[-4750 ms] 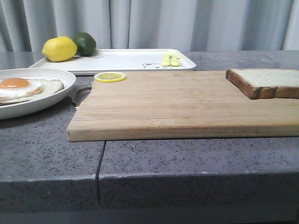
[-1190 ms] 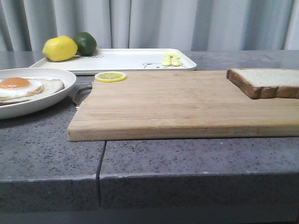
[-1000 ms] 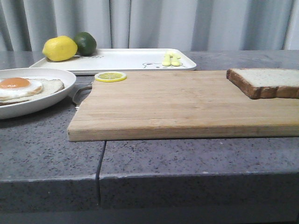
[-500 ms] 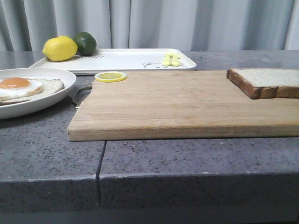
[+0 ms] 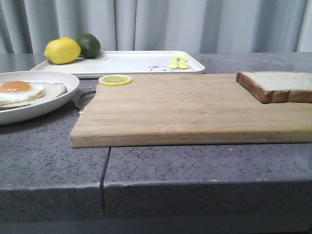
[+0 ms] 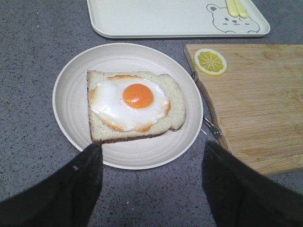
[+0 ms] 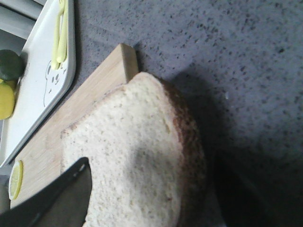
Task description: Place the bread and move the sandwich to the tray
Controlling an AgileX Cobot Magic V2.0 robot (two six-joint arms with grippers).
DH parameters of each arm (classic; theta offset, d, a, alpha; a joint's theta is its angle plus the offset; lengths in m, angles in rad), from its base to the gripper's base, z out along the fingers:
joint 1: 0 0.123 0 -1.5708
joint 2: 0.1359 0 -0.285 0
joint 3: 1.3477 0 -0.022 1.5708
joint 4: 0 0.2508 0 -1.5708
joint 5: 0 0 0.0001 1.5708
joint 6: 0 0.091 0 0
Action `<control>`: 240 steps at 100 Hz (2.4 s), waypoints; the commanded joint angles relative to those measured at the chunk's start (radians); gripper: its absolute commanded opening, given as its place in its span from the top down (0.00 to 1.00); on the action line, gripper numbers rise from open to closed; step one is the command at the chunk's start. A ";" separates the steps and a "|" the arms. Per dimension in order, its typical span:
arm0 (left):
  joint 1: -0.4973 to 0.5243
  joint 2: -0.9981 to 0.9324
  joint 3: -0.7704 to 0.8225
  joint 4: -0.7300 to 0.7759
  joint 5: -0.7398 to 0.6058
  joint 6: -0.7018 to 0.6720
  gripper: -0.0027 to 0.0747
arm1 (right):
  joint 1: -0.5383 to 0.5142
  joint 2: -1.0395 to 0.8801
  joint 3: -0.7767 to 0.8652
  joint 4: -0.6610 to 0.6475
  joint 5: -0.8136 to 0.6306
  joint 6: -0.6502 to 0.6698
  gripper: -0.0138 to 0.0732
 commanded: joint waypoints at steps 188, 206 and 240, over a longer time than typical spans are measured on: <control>0.001 0.006 -0.035 -0.022 -0.062 0.000 0.43 | 0.640 -0.353 -0.193 0.245 -0.394 0.228 0.91; 0.001 0.006 -0.035 -0.022 -0.062 0.000 0.43 | 0.840 -0.262 -0.270 0.281 -0.532 0.198 0.91; 0.001 0.006 -0.035 -0.022 -0.062 0.000 0.43 | 1.062 0.010 -0.533 0.281 -0.597 0.201 0.91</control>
